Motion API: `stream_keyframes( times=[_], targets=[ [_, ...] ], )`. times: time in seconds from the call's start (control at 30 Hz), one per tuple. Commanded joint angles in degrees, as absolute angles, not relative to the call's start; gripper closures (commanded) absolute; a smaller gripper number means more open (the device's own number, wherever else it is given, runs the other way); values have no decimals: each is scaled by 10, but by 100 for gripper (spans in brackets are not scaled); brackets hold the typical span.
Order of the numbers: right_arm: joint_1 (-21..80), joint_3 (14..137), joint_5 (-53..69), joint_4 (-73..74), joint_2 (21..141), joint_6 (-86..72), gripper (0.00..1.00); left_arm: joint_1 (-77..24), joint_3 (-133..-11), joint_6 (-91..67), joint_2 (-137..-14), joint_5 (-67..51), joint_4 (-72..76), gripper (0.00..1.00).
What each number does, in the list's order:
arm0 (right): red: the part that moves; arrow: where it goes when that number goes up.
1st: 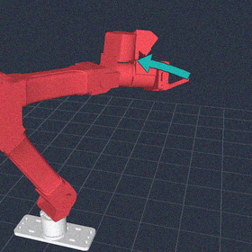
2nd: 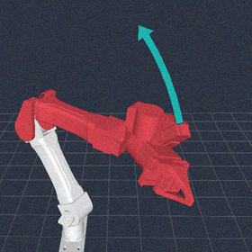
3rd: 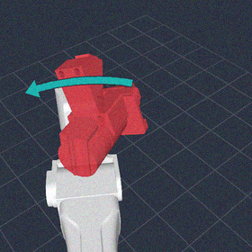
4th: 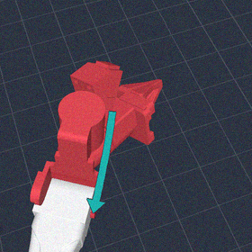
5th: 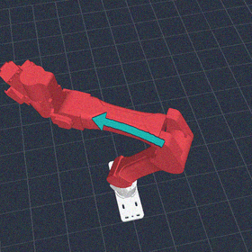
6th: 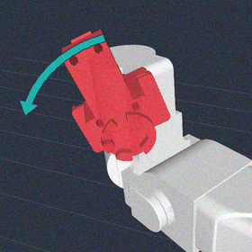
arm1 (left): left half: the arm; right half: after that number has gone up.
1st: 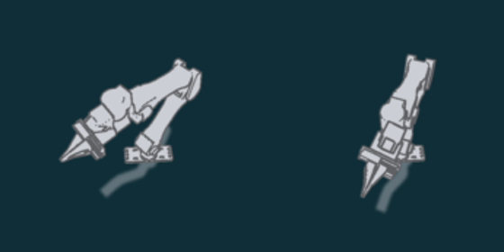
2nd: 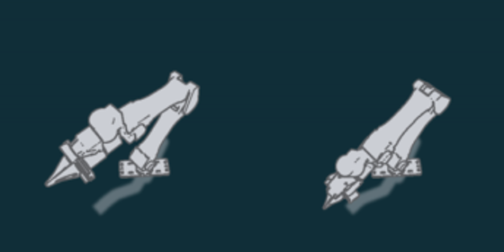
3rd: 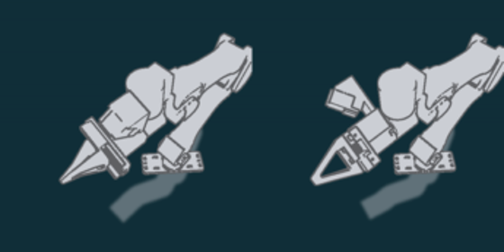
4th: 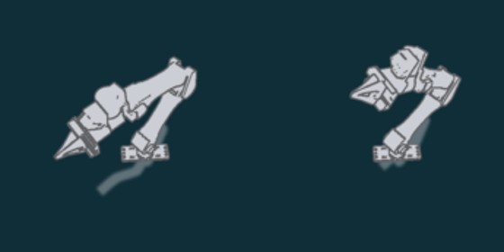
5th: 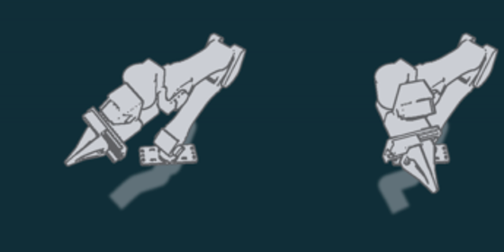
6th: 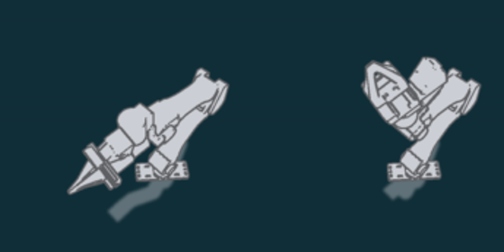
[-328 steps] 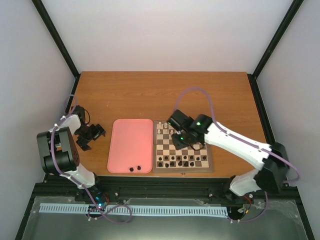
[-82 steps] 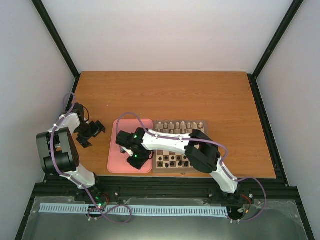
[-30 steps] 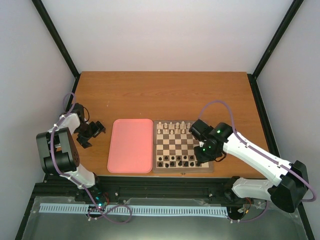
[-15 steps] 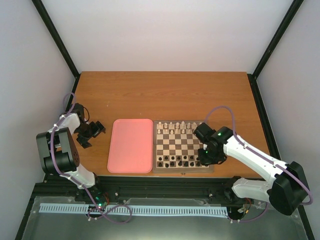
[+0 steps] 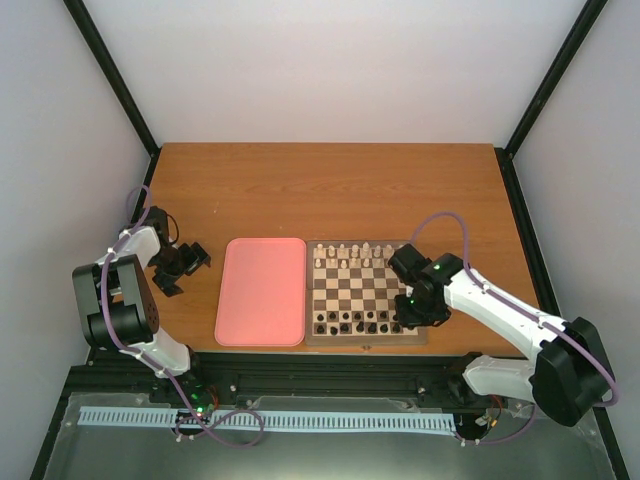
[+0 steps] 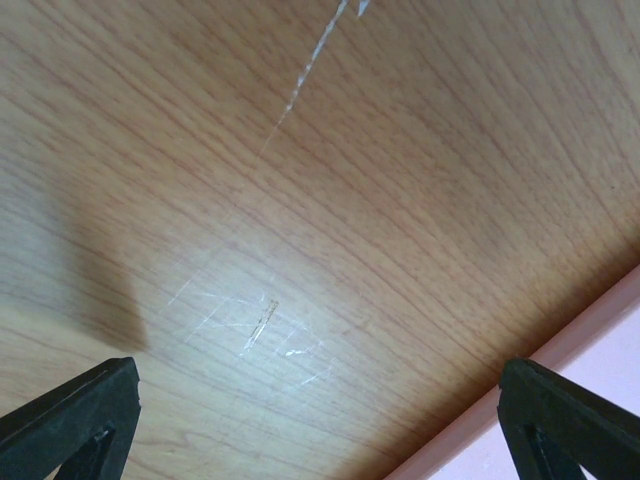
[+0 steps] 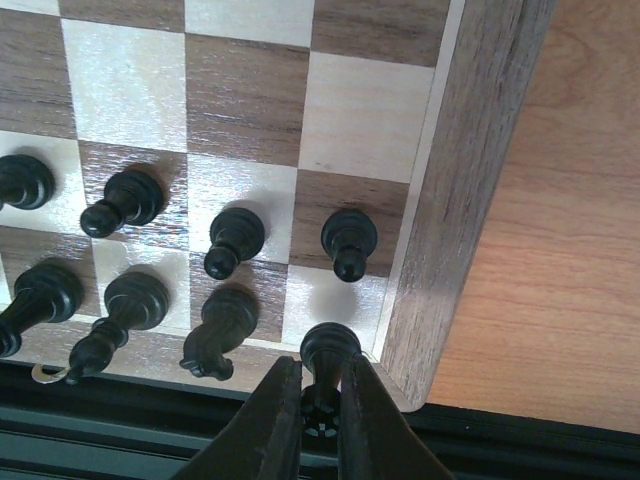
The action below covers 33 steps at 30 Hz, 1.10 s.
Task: Set up the chess pieces on the board
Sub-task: Place the chess piece on the chessboard, then reset both arms
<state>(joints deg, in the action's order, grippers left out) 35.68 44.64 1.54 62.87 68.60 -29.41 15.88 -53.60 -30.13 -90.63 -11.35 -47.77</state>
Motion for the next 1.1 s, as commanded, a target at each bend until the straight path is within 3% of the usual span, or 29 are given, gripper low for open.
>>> stream_keyframes(
  times=[0.0,0.73,1.07],
  targets=[
    [351,435,15,621,688,-293,89,156,-542,-294,-918,-107,-479,0],
    [349,447,4,630,696,-296,77,157,-542,-293,-919,-106,-479,0],
    [349,584,-24,723,659,-295,45,157,-546,-291,-911,-114,-483,0]
  ],
)
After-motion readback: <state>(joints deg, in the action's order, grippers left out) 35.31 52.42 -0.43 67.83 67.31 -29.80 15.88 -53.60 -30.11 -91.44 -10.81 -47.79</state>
